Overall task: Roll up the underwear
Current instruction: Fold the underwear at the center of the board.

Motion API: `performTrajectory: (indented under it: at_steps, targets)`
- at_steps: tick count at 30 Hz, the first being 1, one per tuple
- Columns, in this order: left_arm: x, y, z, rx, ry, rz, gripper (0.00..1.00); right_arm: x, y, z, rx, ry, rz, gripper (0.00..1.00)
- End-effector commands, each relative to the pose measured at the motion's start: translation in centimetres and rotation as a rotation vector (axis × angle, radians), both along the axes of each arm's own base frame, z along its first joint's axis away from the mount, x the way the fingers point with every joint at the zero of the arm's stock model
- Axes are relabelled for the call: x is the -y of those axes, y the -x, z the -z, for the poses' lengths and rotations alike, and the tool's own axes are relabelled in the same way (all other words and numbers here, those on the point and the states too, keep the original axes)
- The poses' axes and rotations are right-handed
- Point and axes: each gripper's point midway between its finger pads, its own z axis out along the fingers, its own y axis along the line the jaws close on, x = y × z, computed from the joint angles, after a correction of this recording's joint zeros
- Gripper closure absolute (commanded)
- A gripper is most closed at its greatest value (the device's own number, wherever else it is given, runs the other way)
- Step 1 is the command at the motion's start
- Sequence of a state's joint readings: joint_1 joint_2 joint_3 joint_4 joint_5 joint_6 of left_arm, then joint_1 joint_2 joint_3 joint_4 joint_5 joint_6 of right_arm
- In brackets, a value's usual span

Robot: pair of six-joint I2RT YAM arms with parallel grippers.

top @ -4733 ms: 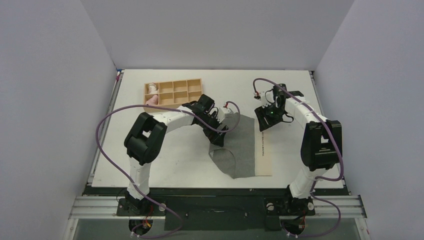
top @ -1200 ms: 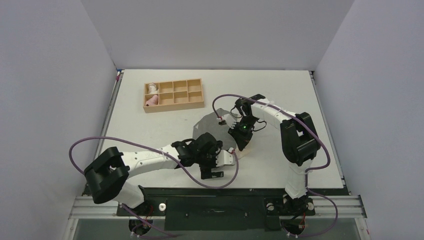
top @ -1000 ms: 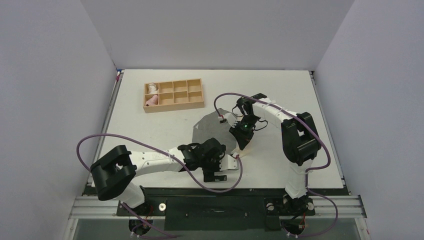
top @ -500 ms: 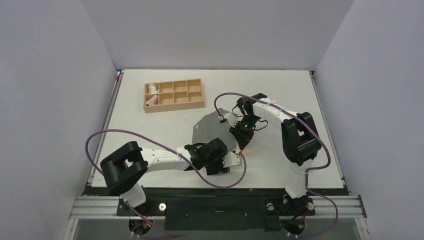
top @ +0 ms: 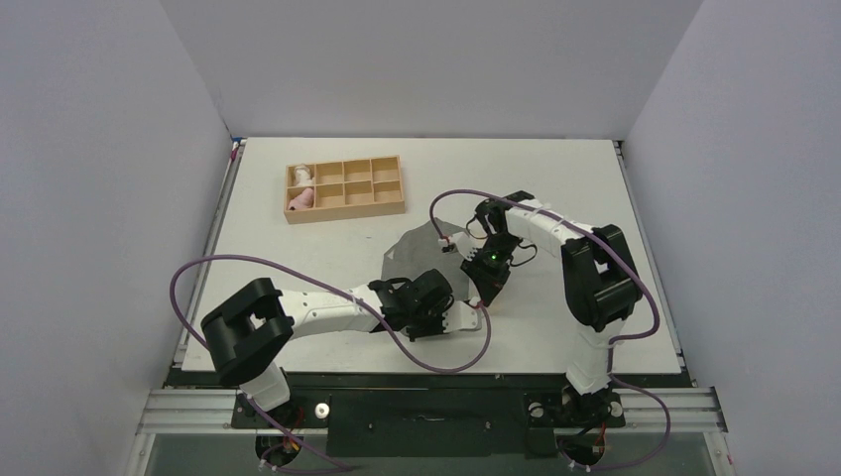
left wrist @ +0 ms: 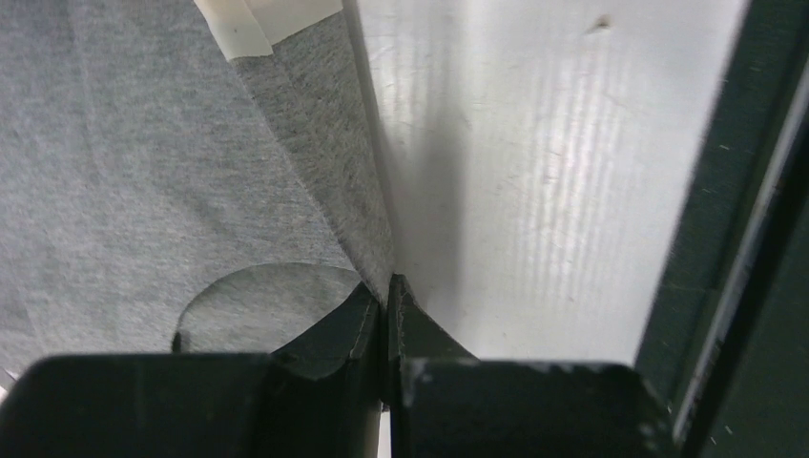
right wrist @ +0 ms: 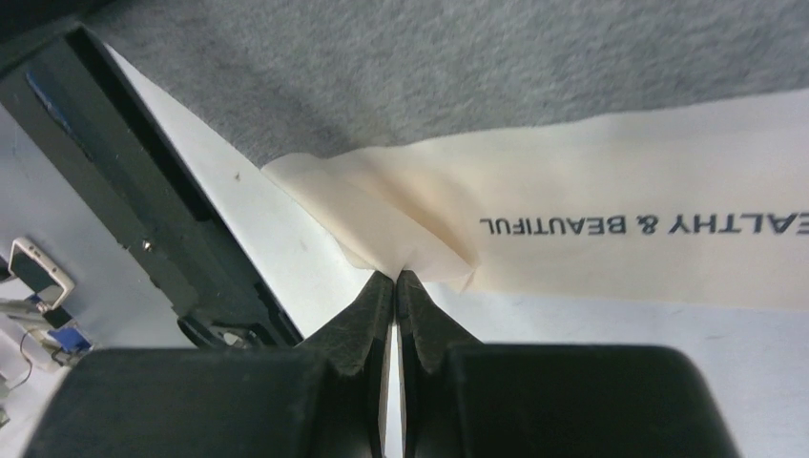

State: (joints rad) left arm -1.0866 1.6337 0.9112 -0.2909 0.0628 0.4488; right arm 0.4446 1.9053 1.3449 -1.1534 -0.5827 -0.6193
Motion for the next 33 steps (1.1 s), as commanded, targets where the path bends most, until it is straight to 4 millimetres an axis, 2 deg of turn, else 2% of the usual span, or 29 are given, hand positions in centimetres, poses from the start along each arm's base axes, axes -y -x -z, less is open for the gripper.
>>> performTrajectory:
  at_steps: [1, 6, 11, 16, 21, 26, 33]
  targets:
    - [1.6, 2.3, -3.8, -0.087, 0.053, 0.150, 1.00, 1.0, 2.2, -2.7, 0.011, -0.040, -0.047, 1.00]
    - [2.3, 4.5, -5.0, -0.162, 0.025, 0.236, 1.00, 2.5, 4.9, -3.4, -0.030, -0.039, -0.117, 1.00]
    - [3.7, 7.0, -6.1, -0.242, 0.054, 0.293, 1.00, 3.2, 6.1, -4.4, -0.037, -0.041, -0.148, 1.00]
    - [4.2, 7.7, -6.6, -0.272, 0.064, 0.298, 1.00, 4.0, 6.1, -5.5, 0.011, -0.012, -0.153, 1.00]
    - [4.4, 8.0, -5.7, -0.304, 0.039, 0.300, 1.00, 4.8, 5.6, -6.2, 0.057, 0.026, -0.137, 1.00]
    - [4.9, 6.4, -6.9, -0.253, 0.051, 0.299, 1.00, 5.0, 3.6, -7.3, 0.105, 0.042, -0.082, 1.00]
    - [4.5, 1.8, -10.0, -0.227, 0.109, 0.244, 1.00, 4.3, 1.1, -9.2, 0.156, 0.035, -0.020, 1.00]
